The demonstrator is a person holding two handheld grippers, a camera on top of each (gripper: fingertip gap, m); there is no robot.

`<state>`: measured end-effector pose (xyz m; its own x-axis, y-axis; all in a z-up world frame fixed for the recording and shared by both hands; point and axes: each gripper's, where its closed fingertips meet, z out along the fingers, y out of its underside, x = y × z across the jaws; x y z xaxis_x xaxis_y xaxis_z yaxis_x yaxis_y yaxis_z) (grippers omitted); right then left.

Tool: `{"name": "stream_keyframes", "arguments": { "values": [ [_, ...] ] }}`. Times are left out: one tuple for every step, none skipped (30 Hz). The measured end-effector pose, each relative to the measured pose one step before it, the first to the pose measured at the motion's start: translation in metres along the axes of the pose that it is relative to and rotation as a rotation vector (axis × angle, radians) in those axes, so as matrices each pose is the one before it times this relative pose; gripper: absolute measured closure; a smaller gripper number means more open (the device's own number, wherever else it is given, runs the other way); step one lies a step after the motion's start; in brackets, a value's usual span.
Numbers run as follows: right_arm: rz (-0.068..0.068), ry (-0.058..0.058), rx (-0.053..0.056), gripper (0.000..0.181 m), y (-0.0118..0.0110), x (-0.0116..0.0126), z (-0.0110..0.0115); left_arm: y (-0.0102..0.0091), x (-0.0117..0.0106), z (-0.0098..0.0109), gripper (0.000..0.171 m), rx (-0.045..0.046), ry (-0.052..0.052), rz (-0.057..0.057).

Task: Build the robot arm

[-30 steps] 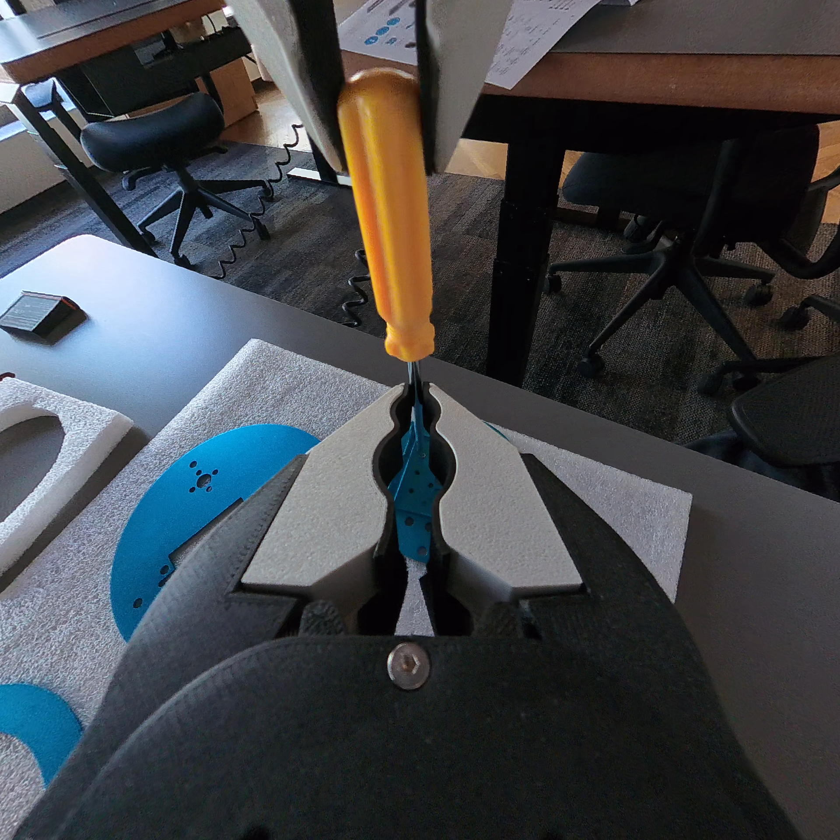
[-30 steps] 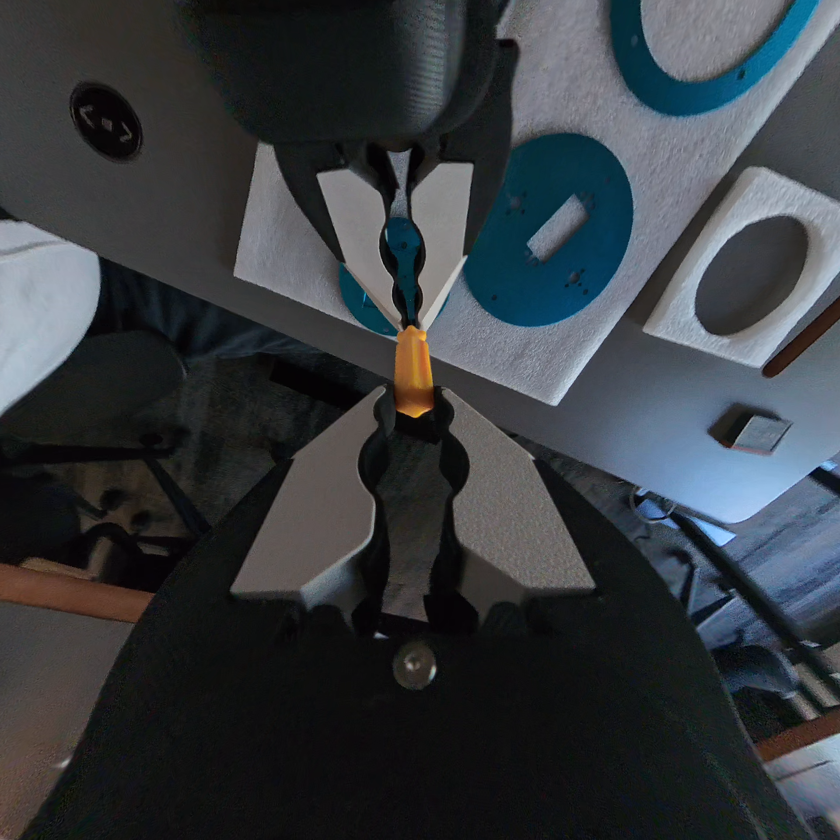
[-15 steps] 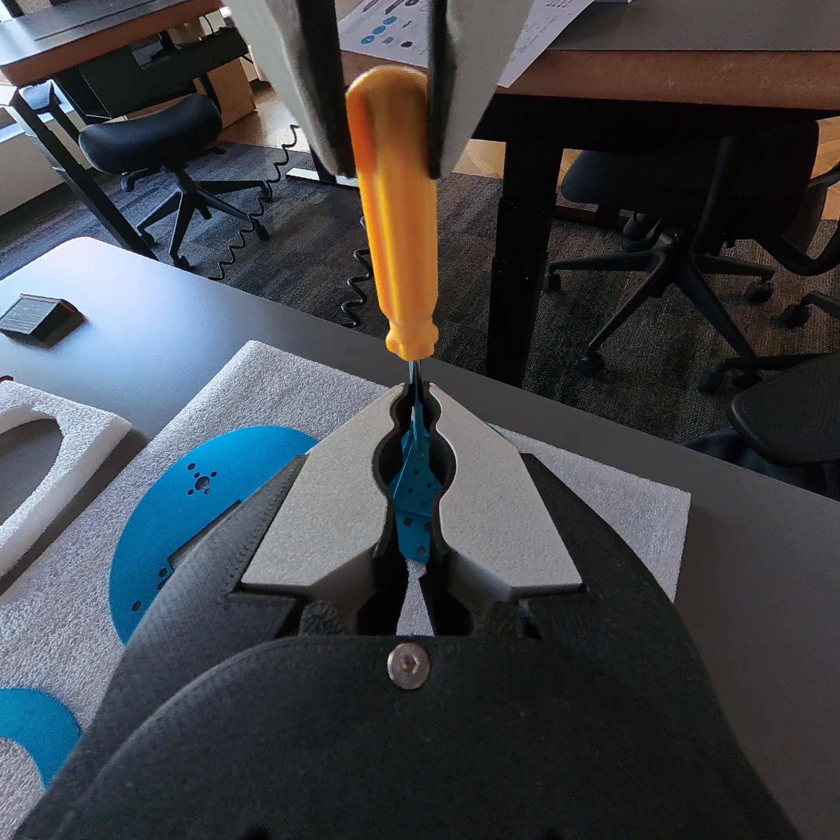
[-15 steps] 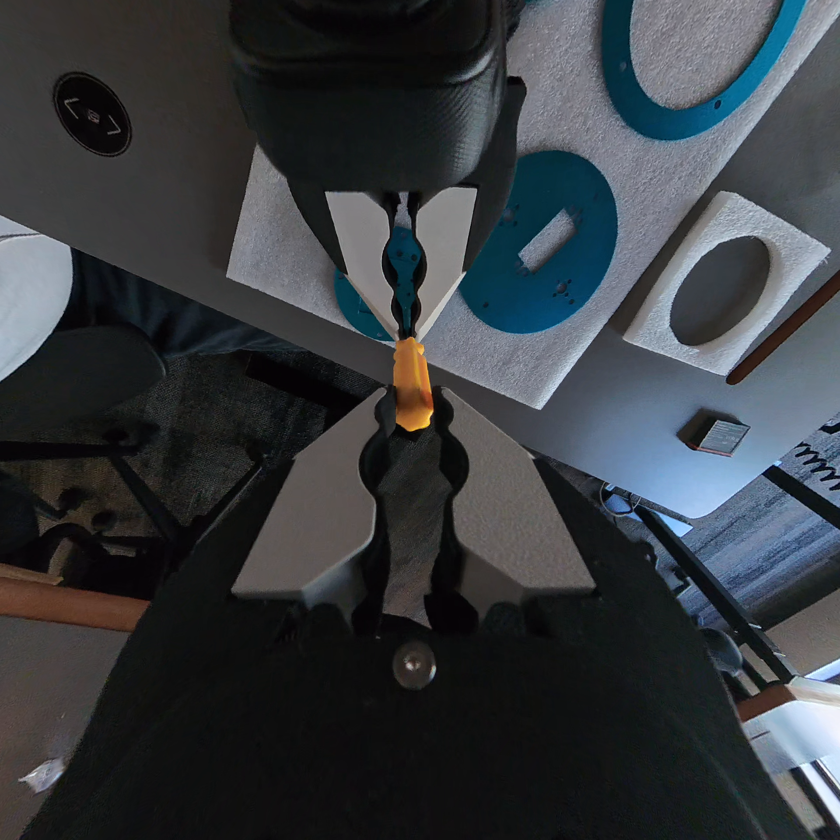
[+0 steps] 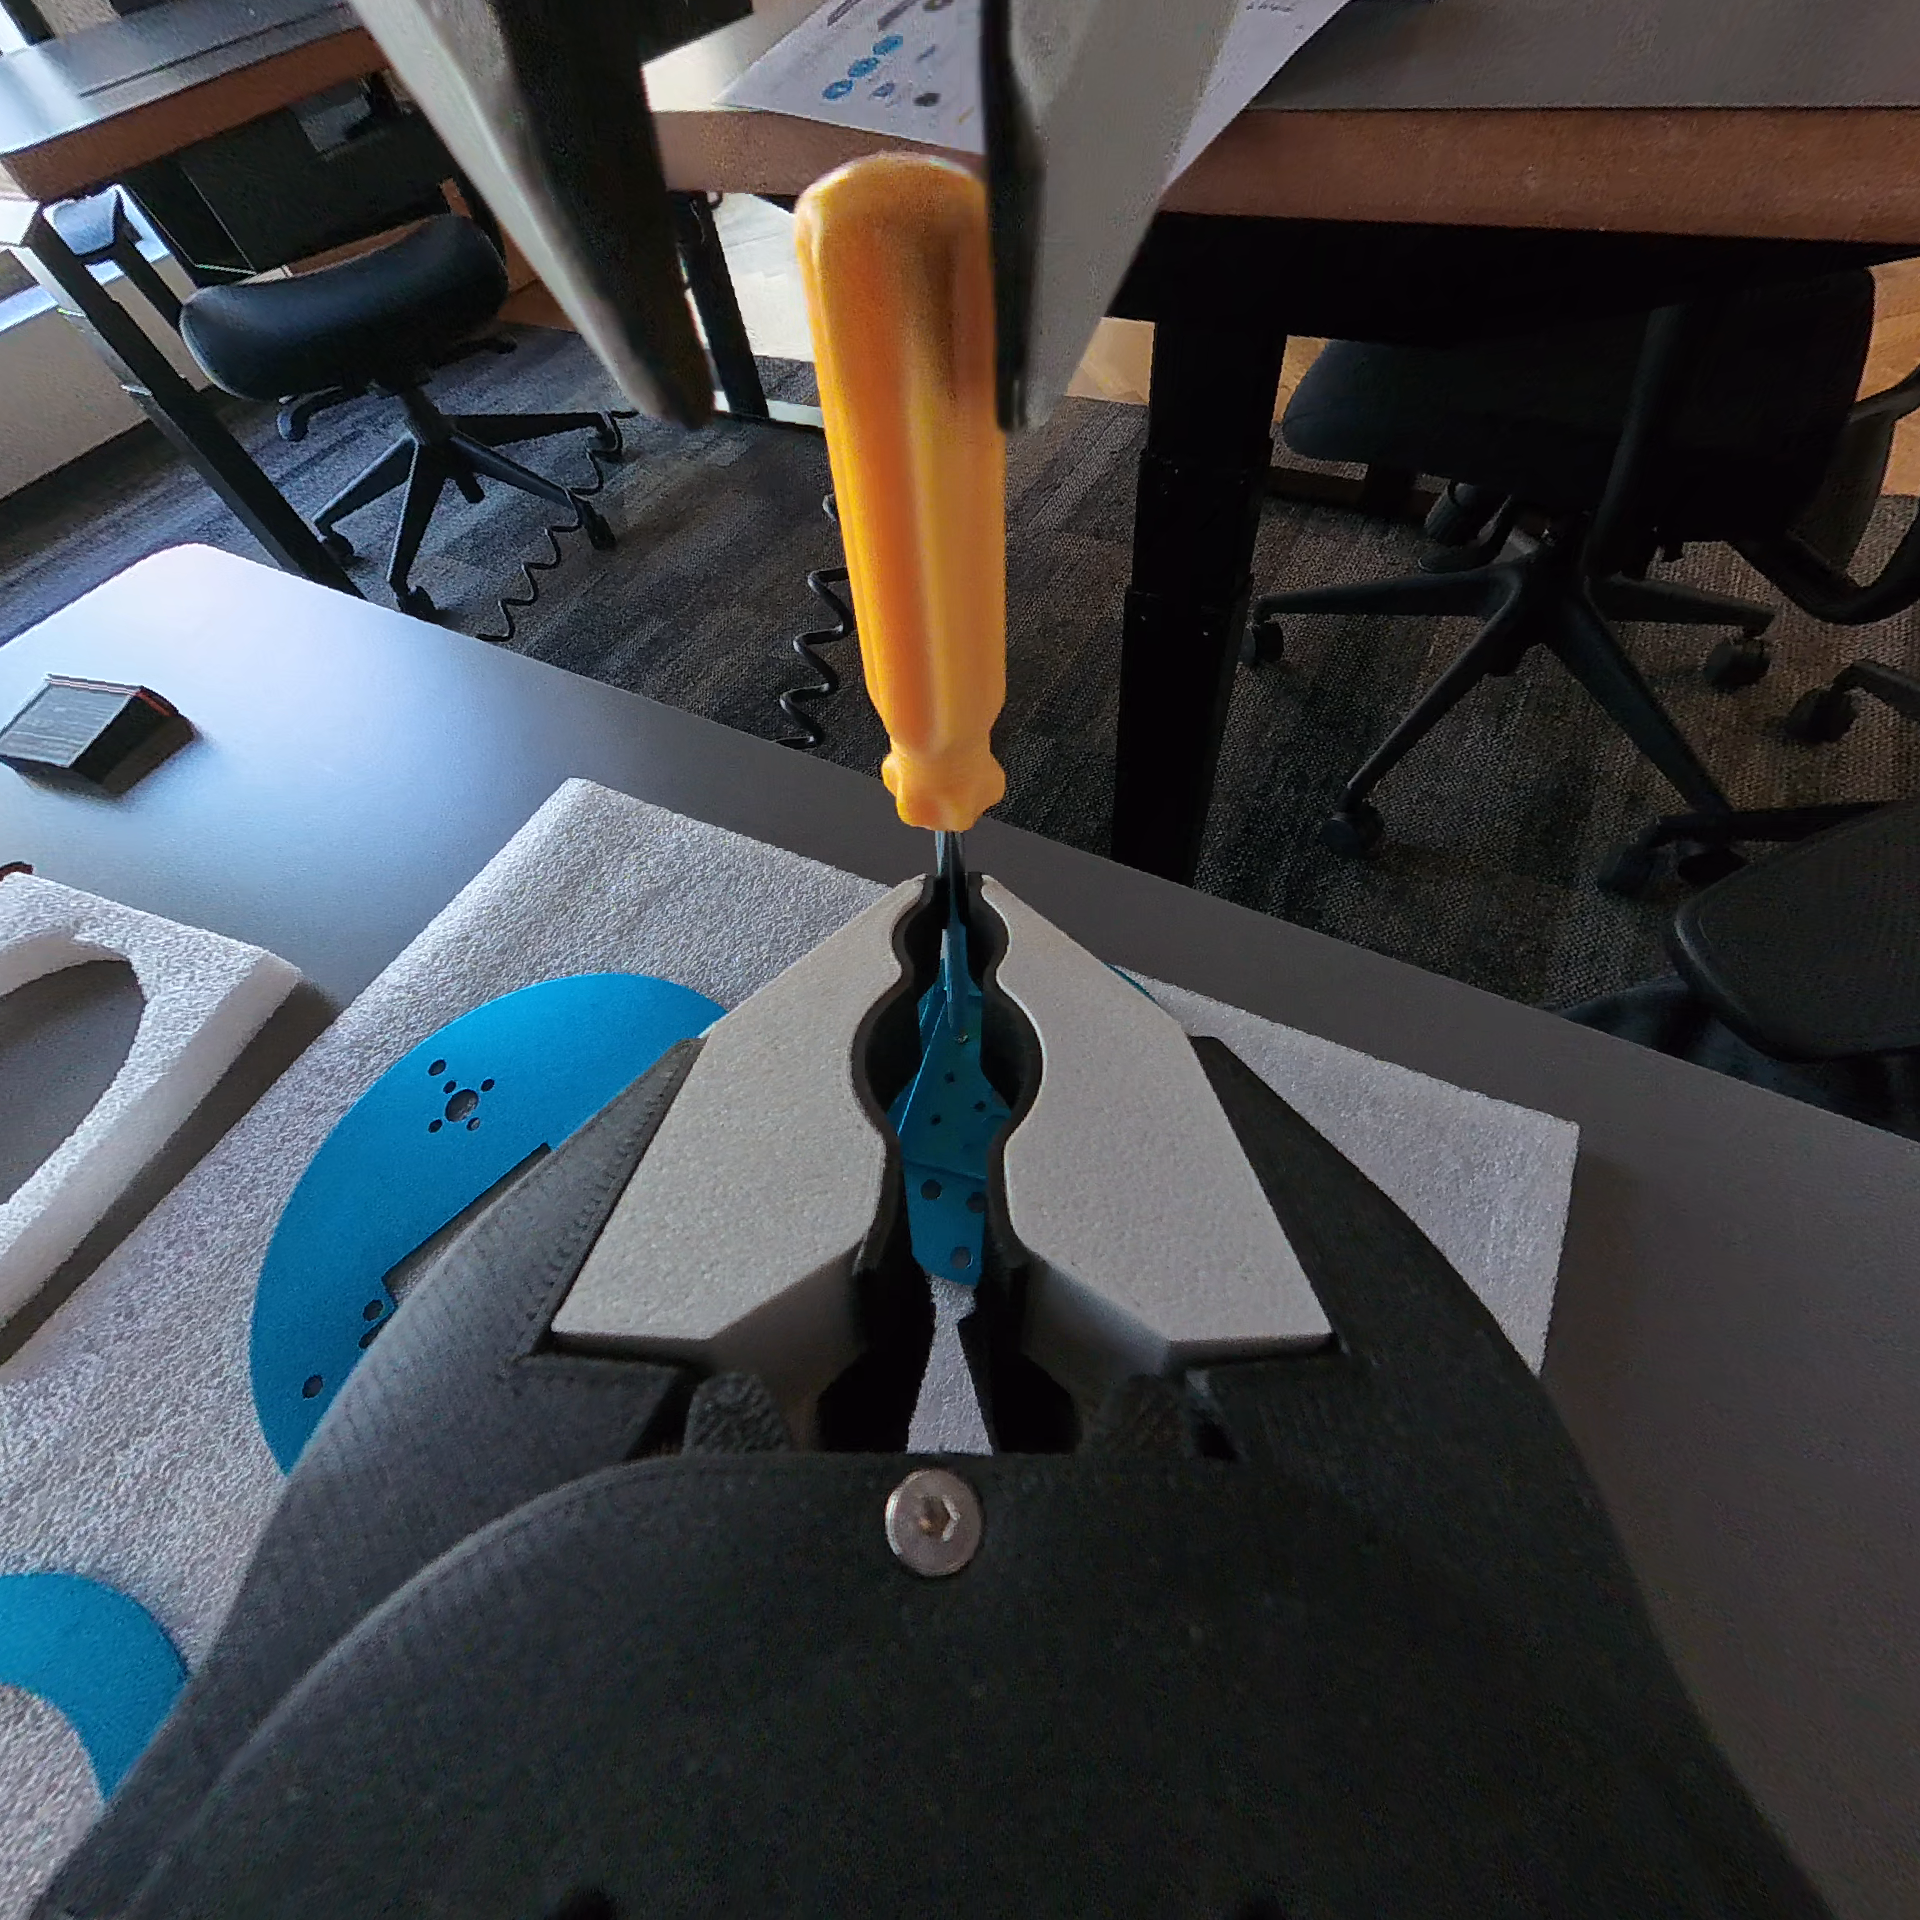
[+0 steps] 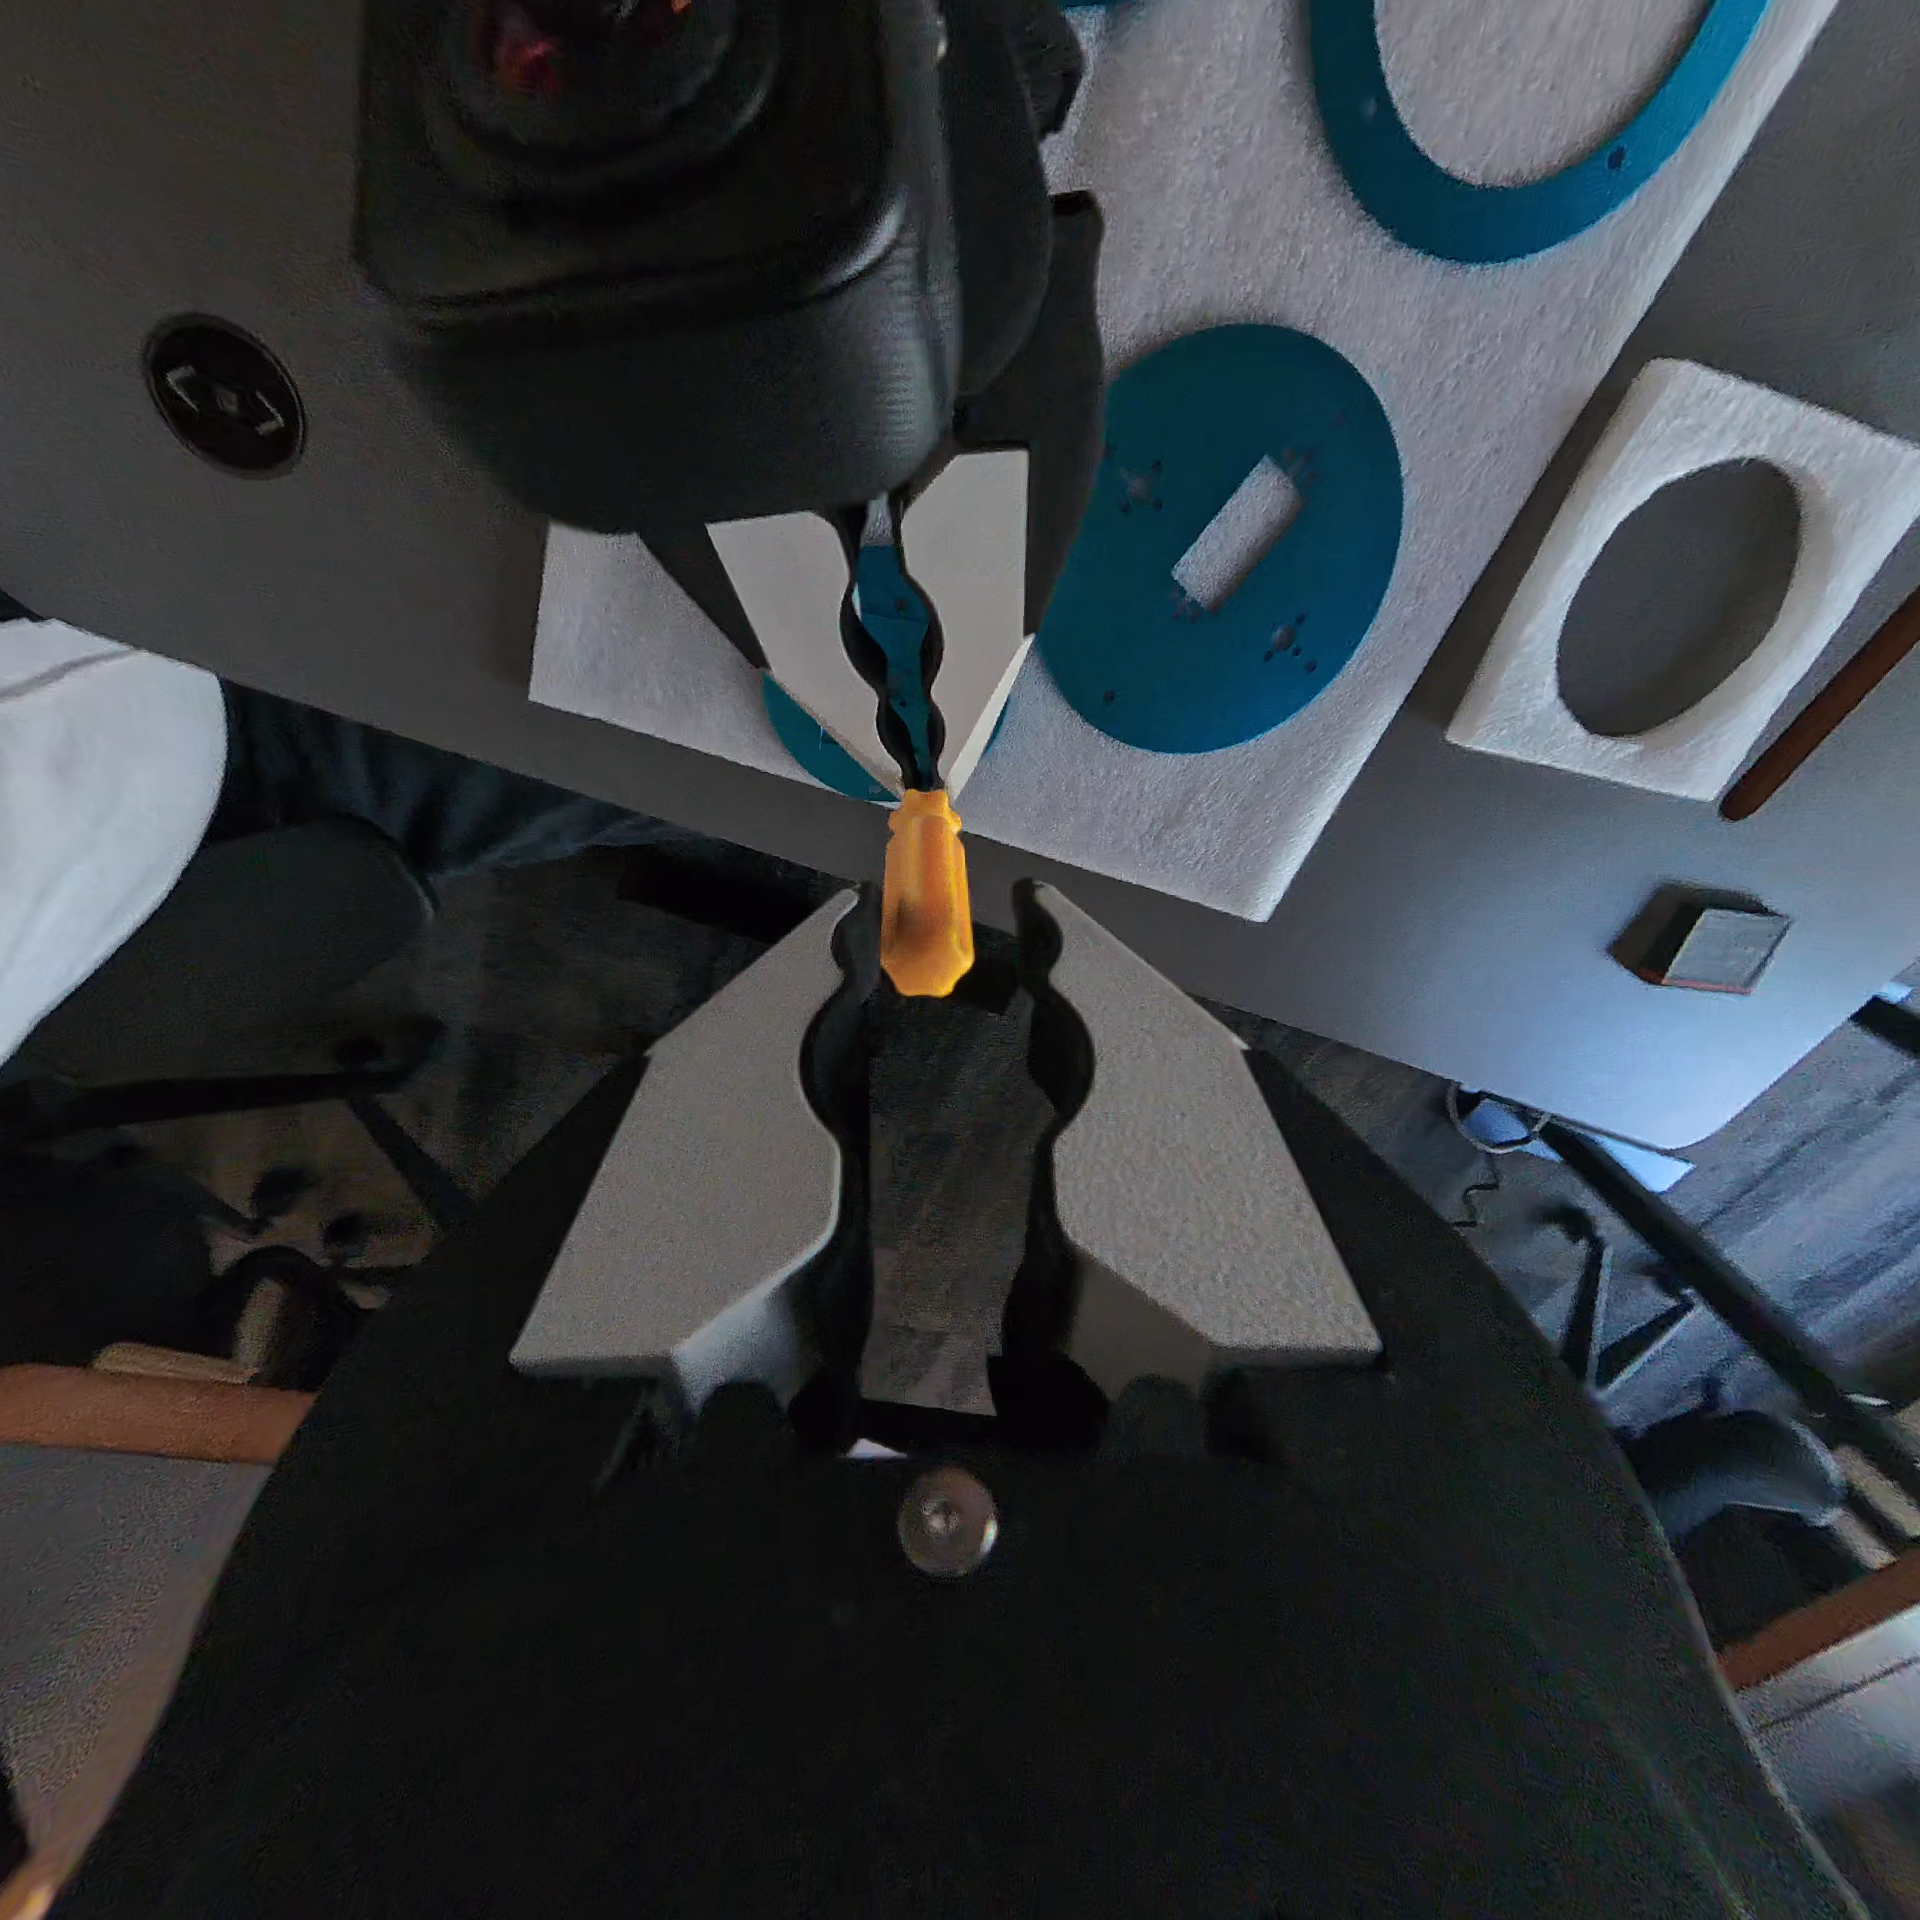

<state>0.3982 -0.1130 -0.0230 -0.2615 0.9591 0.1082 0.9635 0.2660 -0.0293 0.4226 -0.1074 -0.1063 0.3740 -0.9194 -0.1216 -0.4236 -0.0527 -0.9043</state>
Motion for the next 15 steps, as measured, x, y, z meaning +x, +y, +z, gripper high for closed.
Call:
{"name": "stream_keyframes", "arguments": {
  "values": [
    [-0.0467,0.0089,-0.0023,0.156,0.00127,-0.00062,-0.00067,-0.00001,0.00000,-0.00003,0.169,0.00013,-0.0005,0.0004],
    [-0.0332,0.0062,0.0032,0.157,0.00069,-0.00078,-0.00089,0.00005,-0.00013,-0.00007,0.169,0.00018,0.0002,-0.0015],
    [-0.0245,-0.0111,0.0001,0.158,0.00104,-0.00274,-0.00048,-0.00008,-0.00015,0.00000,0.169,0.00014,0.0004,-0.0016],
    [-0.0085,-0.0006,0.0013,0.165,0.00054,-0.00005,-0.00039,0.00006,-0.00025,-0.00008,0.169,0.00012,-0.0007,-0.0016],
    [0.0003,0.0002,0.0057,0.165,-0.00022,0.00068,0.00006,0.00003,-0.00018,0.00003,0.169,-0.00005,-0.0001,-0.0021],
    [0.0029,-0.0050,-0.0014,0.165,0.00074,0.00014,0.00021,0.00000,-0.00018,0.00014,0.169,-0.00017,0.0003,-0.0021],
    [0.0056,-0.0019,0.0000,0.165,0.00035,0.00049,0.00002,0.00003,-0.00008,0.00009,0.169,-0.00037,0.0005,-0.0018],
    [0.0146,-0.0036,-0.0013,0.166,0.00051,0.00017,-0.00002,0.00002,-0.00012,0.00006,0.169,-0.00026,0.0000,-0.0009],
    [0.0307,-0.0039,-0.0028,0.166,0.00010,0.00058,0.00004,0.00000,-0.00009,0.00006,0.169,-0.00028,-0.0008,0.0001],
    [0.0436,-0.0074,-0.0017,0.166,-0.00005,0.00030,0.00010,0.00002,-0.00010,-0.00001,0.169,-0.00018,-0.0008,-0.0001],
    [0.0557,-0.0069,-0.0002,0.165,-0.00034,0.00083,-0.00001,0.00005,-0.00022,-0.00005,0.169,-0.00010,-0.0011,-0.0009],
    [0.0695,-0.0063,0.0020,0.165,-0.00034,0.00112,0.00007,-0.00001,-0.00029,-0.00011,0.169,-0.00031,-0.0018,-0.0014],
    [0.0893,-0.0105,0.0036,0.165,-0.00007,0.00112,0.00002,0.00007,-0.00037,0.00001,0.169,-0.00031,-0.0012,-0.0015],
    [0.0892,-0.0165,0.0073,0.165,-0.00050,0.00068,0.00003,0.00005,-0.00020,-0.00002,0.169,-0.00018,-0.0006,-0.0015],
    [0.0536,-0.0106,0.0150,0.165,-0.00142,0.00067,0.00008,0.00005,-0.00023,-0.00029,0.169,0.00006,-0.0002,-0.0021]
  ]
}}
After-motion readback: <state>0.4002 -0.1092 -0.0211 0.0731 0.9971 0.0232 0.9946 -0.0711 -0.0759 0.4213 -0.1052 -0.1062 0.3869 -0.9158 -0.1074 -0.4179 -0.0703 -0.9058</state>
